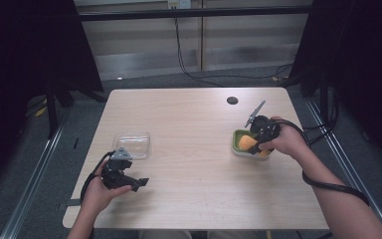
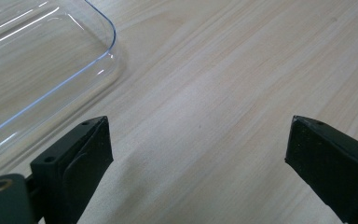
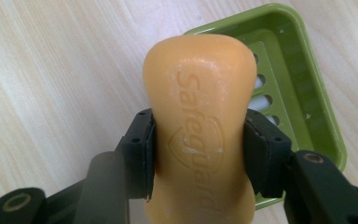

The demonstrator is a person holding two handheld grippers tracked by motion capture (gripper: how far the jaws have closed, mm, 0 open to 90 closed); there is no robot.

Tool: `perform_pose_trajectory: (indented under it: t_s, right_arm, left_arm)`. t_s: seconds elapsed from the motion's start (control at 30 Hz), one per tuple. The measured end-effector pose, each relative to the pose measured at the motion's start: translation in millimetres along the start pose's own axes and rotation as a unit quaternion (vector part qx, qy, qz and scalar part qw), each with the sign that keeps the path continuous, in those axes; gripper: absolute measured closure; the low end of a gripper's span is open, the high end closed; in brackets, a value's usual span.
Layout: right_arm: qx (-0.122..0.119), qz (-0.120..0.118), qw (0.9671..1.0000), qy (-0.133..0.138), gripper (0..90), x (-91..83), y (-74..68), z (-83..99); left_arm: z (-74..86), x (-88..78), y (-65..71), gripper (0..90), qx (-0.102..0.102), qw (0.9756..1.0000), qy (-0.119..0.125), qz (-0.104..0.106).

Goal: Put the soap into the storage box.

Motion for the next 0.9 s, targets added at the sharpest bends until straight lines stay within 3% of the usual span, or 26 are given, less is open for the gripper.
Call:
perform_pose_trajectory:
  t_s: [0.9]
  right_arm:
    - [-0.013,0.004,0.9999,0.002,50.5,-1.9,14.9,-1.4]
  left_arm:
    - [-1.0,0.0,-0.9,6.5,0.0,1.0,0.006,-0.004]
Point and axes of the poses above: each handheld gripper's, and its own axes: x roughly forward along the jaws, z roughly out of its underside, y roughly to its right, the point moved 6 cm from there along x, roughly forward along the jaws, and after that the axes turned 10 degrees about -z, right-handed, at the moved point
